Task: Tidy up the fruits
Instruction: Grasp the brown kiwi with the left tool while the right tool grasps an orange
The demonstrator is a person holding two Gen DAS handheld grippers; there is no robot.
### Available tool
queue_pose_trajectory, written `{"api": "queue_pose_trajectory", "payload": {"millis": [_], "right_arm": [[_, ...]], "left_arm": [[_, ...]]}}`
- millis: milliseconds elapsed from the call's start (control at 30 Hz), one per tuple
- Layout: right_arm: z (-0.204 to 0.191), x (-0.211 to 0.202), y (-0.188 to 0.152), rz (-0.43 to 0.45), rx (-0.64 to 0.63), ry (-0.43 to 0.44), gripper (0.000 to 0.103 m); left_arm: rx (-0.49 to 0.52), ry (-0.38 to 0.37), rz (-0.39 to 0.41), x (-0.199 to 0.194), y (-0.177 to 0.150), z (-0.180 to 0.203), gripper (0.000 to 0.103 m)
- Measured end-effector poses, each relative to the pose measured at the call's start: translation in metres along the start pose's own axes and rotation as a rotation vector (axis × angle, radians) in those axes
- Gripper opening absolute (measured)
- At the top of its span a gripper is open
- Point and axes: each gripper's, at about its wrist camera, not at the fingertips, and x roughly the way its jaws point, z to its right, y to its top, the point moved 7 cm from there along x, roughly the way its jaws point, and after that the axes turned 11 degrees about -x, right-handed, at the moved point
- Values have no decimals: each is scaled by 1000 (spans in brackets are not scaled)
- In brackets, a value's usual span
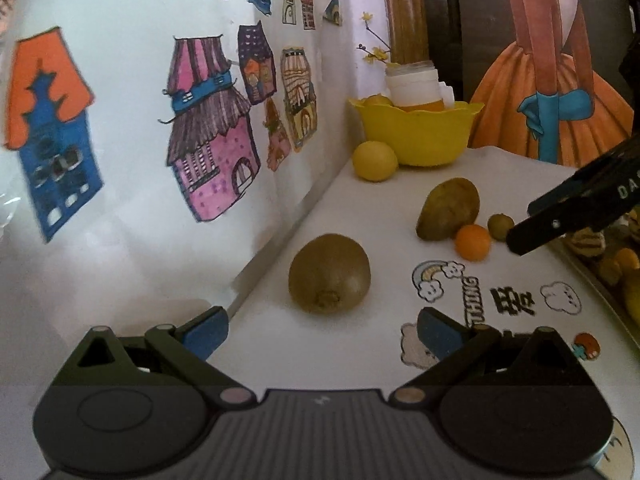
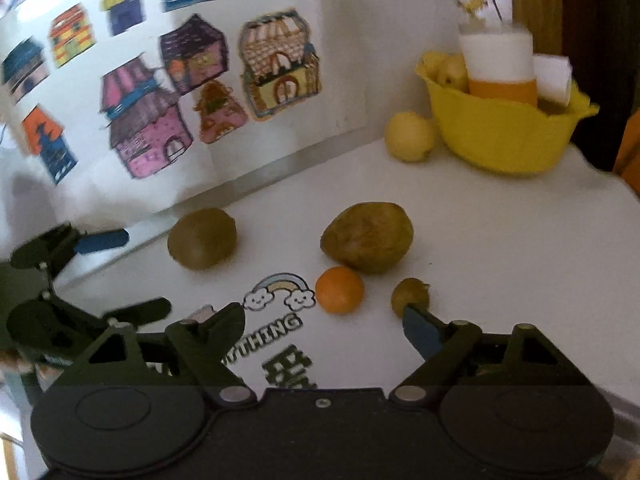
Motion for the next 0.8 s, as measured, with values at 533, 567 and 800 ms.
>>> {"api": "queue_pose_trajectory", "payload": {"millis": [533,567,800], "right_arm": [[13,38,1,-77,174,-3,59],[12,39,1,-78,181,-5,58],[10,44,5,-80,209,-25,51]], "left_arm": [[-10,-57,-17,33,13,8,91],[-12,-55,-22,35,13,9,90],[-49,-55,-21,42,19,7,81]]}}
